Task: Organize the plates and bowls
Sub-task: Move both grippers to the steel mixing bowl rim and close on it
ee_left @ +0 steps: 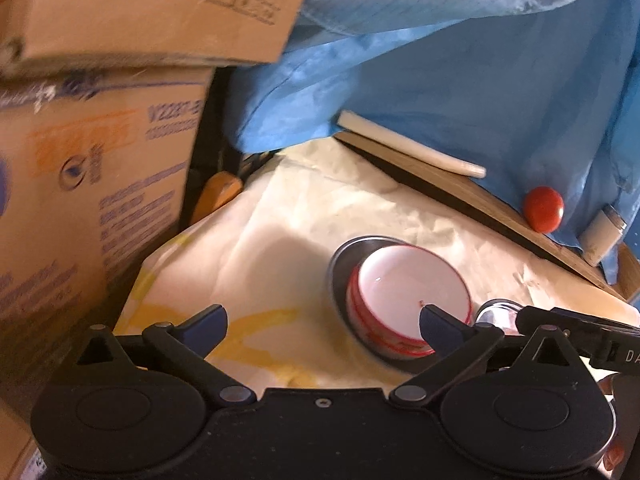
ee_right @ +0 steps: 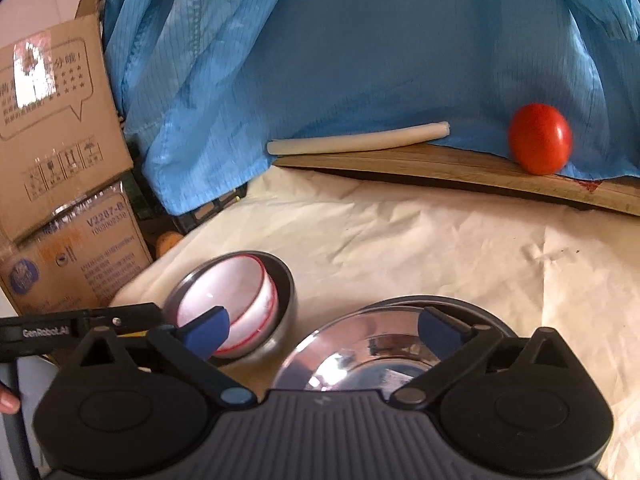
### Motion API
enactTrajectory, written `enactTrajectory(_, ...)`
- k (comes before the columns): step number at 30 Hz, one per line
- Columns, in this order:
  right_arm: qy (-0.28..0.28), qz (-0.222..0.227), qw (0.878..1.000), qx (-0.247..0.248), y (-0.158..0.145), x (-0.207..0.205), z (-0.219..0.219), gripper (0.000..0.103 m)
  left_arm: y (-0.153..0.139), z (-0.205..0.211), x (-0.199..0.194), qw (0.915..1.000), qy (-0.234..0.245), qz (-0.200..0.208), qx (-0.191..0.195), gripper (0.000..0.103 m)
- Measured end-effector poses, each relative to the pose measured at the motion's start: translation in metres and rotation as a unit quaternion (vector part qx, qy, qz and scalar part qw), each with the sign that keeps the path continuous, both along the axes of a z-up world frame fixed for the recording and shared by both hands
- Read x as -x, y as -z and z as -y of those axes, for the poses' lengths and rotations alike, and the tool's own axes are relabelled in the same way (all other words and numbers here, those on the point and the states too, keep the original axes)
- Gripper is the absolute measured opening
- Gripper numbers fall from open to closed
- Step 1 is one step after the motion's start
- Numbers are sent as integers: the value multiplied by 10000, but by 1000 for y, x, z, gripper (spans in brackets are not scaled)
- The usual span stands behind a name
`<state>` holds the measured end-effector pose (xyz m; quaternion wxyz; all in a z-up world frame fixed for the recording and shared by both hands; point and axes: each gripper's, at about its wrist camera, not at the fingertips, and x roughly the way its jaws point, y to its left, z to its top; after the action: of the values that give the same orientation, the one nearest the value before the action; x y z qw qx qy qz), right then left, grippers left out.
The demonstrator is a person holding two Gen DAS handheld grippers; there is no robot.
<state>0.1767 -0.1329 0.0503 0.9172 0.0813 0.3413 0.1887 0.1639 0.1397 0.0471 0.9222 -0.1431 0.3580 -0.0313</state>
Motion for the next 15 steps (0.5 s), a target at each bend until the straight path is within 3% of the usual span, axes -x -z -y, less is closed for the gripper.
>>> enactTrajectory(8, -4, -6, 10000, 91, 6, 1, 4, 103, 16, -4, 9, 9990, -436, -9, 81, 102)
enactTrajectory(15, -46, -26, 9998, 182, 7, -2, 3, 103, 18, 1, 11, 9988, -475, 48, -84, 102)
